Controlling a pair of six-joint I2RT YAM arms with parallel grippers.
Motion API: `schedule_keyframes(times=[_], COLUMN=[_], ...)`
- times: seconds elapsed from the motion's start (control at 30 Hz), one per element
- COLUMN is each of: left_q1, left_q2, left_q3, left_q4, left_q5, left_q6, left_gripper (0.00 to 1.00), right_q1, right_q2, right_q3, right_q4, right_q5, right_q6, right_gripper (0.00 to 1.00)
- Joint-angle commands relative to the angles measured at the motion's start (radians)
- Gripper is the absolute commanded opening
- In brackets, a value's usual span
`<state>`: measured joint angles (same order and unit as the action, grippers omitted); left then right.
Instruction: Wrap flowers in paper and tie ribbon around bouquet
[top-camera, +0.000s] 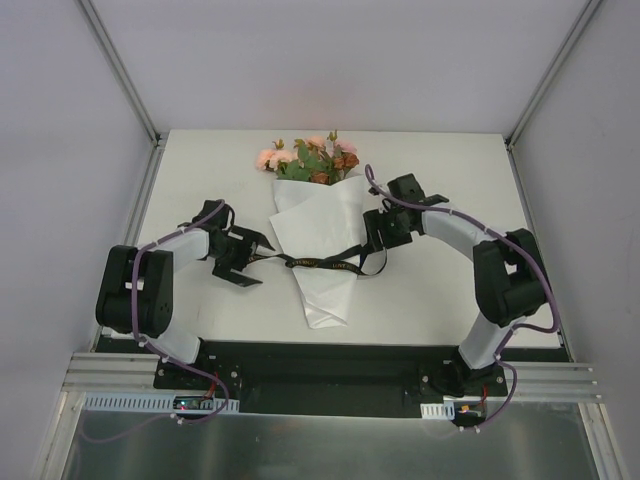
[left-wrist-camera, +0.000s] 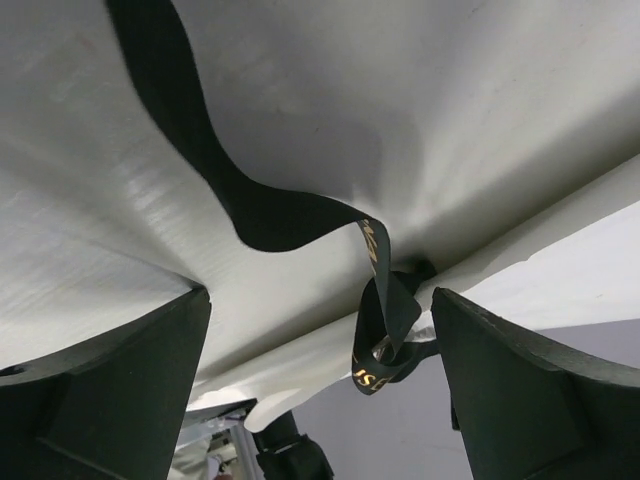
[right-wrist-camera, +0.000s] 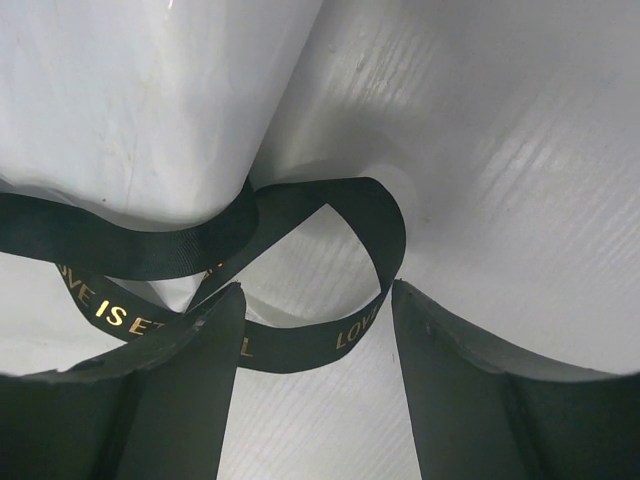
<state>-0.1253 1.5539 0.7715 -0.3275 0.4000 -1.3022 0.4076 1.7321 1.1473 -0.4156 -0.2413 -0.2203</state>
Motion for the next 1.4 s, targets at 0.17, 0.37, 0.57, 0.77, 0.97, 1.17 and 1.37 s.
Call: schedule_keyframes(times=[0.17,0.37,0.57,0.77,0.97,1.17,1.37], left_q1=[-0.013,-0.013,-0.016,-0.022,-0.027,-0.028,-0.039], left_q2=[0.057,0.071,0.041,0.003,0.031,0.014,-0.098], left_q3=[0.003,-0.014,-0.003,-0.021,0.015,0.083,0.104], left_q4=[0.096,0.182,0.188,0.167,0.134,0.093,0.061], left_q5=[-0.030,-0.040,-0.082,-0.084,-0.050,-0.050,-0.059], left_q6=[-0.085,-0.042,0.058,0.124,0.153,0.211,0.276], left_gripper=[0.84,0.31,0.00,0.00,0.00,0.00,0.00], right_q1=[0.013,0.014,0.013,0.030,0.030,0.019,0.007], right_q2=[0.044,0.057,-0.201,-0.525,-0.534,-0.399,-0.322], right_q3=[-0.009,0.014,-0.055,-0.129,-0.181,-0.114,-0.095], right_q4=[0.038,0.054,0.045,0.159,0.231,0.199,0.127], right_q5=[0.071,0.163,0.322,0.341,0.523,0.615,0.622], right_q6=[-0.014,0.084,0.339,0.505,0.546,0.495,0.519], right_gripper=[0.57,0.14,0.01,0.01,0.01,0.01,0.01])
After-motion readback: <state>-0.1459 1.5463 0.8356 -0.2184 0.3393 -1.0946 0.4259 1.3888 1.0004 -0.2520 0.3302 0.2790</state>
